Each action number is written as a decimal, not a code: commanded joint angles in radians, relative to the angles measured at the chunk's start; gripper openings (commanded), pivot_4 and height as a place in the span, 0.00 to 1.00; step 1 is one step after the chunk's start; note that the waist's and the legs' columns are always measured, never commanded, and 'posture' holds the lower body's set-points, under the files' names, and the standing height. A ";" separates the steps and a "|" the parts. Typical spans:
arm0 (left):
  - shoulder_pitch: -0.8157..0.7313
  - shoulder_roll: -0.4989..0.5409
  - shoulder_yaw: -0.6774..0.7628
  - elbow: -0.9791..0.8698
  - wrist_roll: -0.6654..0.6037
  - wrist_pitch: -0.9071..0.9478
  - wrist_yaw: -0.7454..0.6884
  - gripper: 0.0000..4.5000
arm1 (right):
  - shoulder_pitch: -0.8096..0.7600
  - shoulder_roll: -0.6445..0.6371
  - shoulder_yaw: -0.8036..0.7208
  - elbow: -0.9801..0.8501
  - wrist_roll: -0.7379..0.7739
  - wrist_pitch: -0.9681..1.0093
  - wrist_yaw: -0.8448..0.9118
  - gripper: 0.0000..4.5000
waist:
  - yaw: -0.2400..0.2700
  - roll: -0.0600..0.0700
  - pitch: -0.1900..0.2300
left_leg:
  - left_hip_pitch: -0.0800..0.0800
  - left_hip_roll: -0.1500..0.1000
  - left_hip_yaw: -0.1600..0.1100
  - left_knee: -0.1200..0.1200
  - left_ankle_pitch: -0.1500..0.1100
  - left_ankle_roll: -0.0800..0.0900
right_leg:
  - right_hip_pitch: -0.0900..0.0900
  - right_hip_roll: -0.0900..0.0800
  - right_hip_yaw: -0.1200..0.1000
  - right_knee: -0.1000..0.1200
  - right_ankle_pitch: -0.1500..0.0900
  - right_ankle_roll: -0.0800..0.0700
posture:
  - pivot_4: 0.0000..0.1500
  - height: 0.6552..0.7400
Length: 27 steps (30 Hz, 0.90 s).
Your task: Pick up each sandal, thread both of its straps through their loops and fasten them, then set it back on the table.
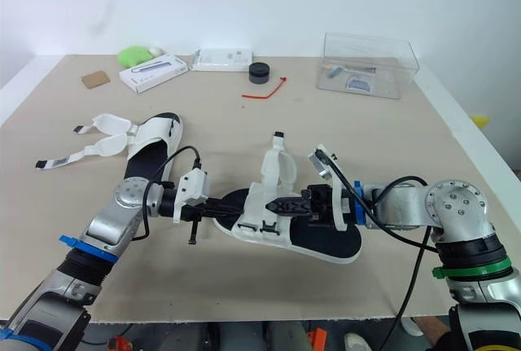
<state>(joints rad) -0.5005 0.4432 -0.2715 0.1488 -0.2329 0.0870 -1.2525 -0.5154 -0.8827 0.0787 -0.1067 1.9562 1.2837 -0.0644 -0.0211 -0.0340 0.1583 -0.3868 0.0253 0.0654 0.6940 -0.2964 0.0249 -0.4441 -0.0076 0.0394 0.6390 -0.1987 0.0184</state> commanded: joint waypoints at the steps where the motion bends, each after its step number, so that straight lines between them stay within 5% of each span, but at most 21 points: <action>1: -0.007 0.001 -0.006 0.012 0.013 -0.007 0.002 0.00 | 0.010 -0.029 -0.003 -0.042 0.016 0.001 0.009 0.01 | 0.000 0.000 0.000 | 0.000 0.000 0.000 0.000 0.000 0.000 | 0.000 0.000 0.000 0.000 0.000 0.000 | 1.00 1.00; 27: -0.009 -0.006 -0.013 0.026 0.030 -0.030 0.013 0.00 | 0.041 -0.095 0.044 -0.165 0.016 -0.072 -0.019 0.01 | 0.000 0.000 0.000 | 0.000 0.000 0.000 0.000 0.000 0.001 | 0.000 0.000 0.000 -0.001 0.000 0.000 | 1.00 1.00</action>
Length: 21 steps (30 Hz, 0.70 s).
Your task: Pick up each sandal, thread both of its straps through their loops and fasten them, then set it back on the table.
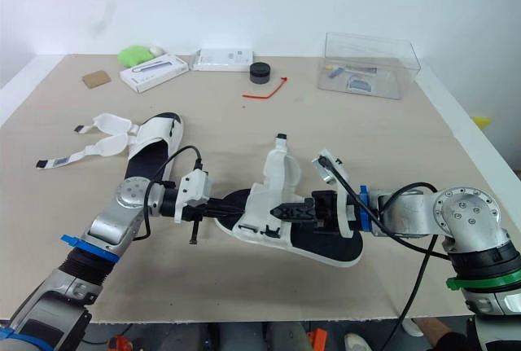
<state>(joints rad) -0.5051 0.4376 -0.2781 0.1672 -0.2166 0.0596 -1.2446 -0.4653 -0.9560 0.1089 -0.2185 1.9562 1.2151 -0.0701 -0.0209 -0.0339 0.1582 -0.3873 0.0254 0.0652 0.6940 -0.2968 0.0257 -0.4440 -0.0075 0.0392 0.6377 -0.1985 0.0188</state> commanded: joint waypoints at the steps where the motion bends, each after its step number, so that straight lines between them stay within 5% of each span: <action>1: -0.004 -0.001 -0.006 0.008 0.014 -0.003 0.006 0.00 | -0.015 -0.025 0.022 -0.064 0.016 -0.009 -0.023 0.01 | 0.000 0.000 0.000 | 0.000 0.000 0.000 0.000 0.000 0.000 | 0.000 0.000 0.000 0.000 0.000 0.000 | 1.00 1.00; 21: -0.015 -0.004 -0.005 0.028 0.017 -0.013 0.013 0.00 | -0.038 -0.079 0.052 -0.122 0.016 -0.051 -0.025 0.01 | 0.000 0.000 0.000 | 0.000 0.000 0.000 0.000 0.000 0.000 | 0.000 0.000 0.000 0.000 0.000 0.000 | 1.00 1.00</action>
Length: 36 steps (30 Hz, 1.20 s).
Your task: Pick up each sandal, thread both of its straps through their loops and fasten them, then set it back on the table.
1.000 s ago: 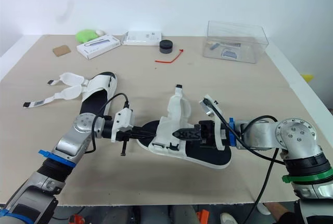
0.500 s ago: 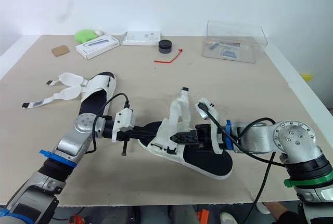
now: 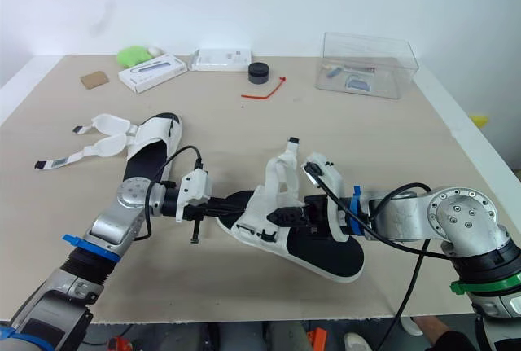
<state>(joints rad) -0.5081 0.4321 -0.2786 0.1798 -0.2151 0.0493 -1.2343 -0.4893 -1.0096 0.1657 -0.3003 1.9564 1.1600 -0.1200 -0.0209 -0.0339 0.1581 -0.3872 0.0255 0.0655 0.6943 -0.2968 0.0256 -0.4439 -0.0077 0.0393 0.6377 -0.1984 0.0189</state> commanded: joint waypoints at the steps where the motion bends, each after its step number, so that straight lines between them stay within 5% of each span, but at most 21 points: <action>1: -0.013 0.001 -0.004 0.017 0.016 -0.004 0.002 0.00 | -0.014 -0.027 -0.005 -0.041 0.016 0.003 0.026 0.01 | 0.000 0.000 0.000 | 0.000 0.000 0.000 0.000 0.000 0.000 | 0.000 0.000 0.000 0.000 0.000 0.000 | 1.00 1.00; 9: -0.022 -0.006 -0.006 0.028 0.019 -0.007 0.002 0.00 | -0.010 -0.043 0.014 -0.062 0.016 -0.013 -0.008 0.01 | 0.000 0.000 0.000 | 0.000 0.000 0.000 0.000 0.000 0.000 | 0.000 0.000 0.000 0.000 0.000 0.000 | 1.00 1.00; 15: -0.025 -0.007 -0.004 0.034 0.024 -0.010 -0.002 0.00 | -0.054 -0.058 0.012 -0.071 0.016 -0.019 -0.004 0.53 | 0.000 0.000 0.000 | 0.000 0.000 0.000 0.001 0.000 0.000 | 0.000 0.000 0.000 0.000 0.000 0.000 | 1.00 1.00; 29: -0.023 -0.012 -0.003 0.030 0.026 -0.009 0.002 0.00 | -0.190 -0.008 0.063 0.078 0.016 0.034 -0.039 0.53 | 0.000 0.000 0.000 | 0.000 0.000 0.001 0.002 0.000 0.000 | 0.000 0.000 0.001 0.000 0.002 0.001 | 1.00 1.00; 32: -0.020 -0.011 -0.002 0.025 0.026 -0.006 0.005 0.00 | -0.196 0.006 0.060 0.097 0.016 0.042 -0.050 0.40 | 0.000 0.000 0.000 | 0.000 0.000 0.001 0.002 0.000 0.000 | 0.000 -0.001 0.001 0.000 0.002 0.001 | 1.00 1.00; 36: -0.016 -0.008 -0.001 0.021 0.025 -0.004 0.005 0.00 | -0.194 0.005 0.053 0.092 0.016 0.067 -0.021 0.01 | 0.000 0.000 0.000 | 0.000 0.000 0.001 0.002 0.000 0.000 | 0.000 -0.001 0.001 0.000 0.002 0.001 | 1.00 1.00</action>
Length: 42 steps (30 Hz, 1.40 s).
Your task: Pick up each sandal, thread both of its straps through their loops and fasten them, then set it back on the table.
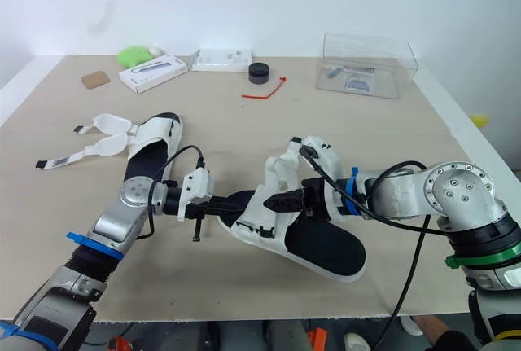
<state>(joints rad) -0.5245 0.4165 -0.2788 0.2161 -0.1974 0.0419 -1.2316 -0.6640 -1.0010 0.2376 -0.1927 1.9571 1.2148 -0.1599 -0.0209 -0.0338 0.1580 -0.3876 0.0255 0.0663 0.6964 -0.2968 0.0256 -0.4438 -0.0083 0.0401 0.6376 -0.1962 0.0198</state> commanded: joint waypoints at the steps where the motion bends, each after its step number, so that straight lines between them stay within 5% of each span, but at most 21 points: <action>1: 0.000 0.008 0.000 -0.015 0.008 0.003 0.004 0.00 | -0.016 -0.006 -0.021 -0.022 0.015 0.016 0.027 0.00 | 0.000 0.000 0.000 | 0.000 0.000 0.000 0.000 0.000 0.000 | 0.000 0.000 0.000 0.000 0.000 0.000 | 1.00 1.00; 24: -0.009 0.005 -0.011 0.016 0.025 -0.025 0.001 0.00 | 0.124 -0.078 -0.066 -0.141 0.015 -0.064 0.023 0.00 | 0.000 0.000 0.000 | 0.000 0.000 0.000 0.000 0.000 0.000 | 0.000 0.000 0.000 0.000 0.000 0.000 | 1.00 1.00; 42: -0.020 0.001 -0.010 0.032 0.025 -0.028 0.010 0.00 | 0.074 -0.061 -0.021 -0.153 0.015 -0.072 0.040 0.00 | -0.001 0.000 0.000 | 0.000 0.000 0.000 0.000 0.000 0.000 | 0.000 0.000 0.000 -0.001 0.000 0.000 | 1.00 1.00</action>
<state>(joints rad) -0.5368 0.4116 -0.2881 0.2356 -0.1937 0.0156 -1.2287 -0.5747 -1.0763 0.2061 -0.3272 1.9563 1.1440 -0.1149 -0.0216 -0.0337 0.1580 -0.3876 0.0261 0.0663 0.6963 -0.2969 0.0258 -0.4437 -0.0080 0.0403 0.6371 -0.1963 0.0199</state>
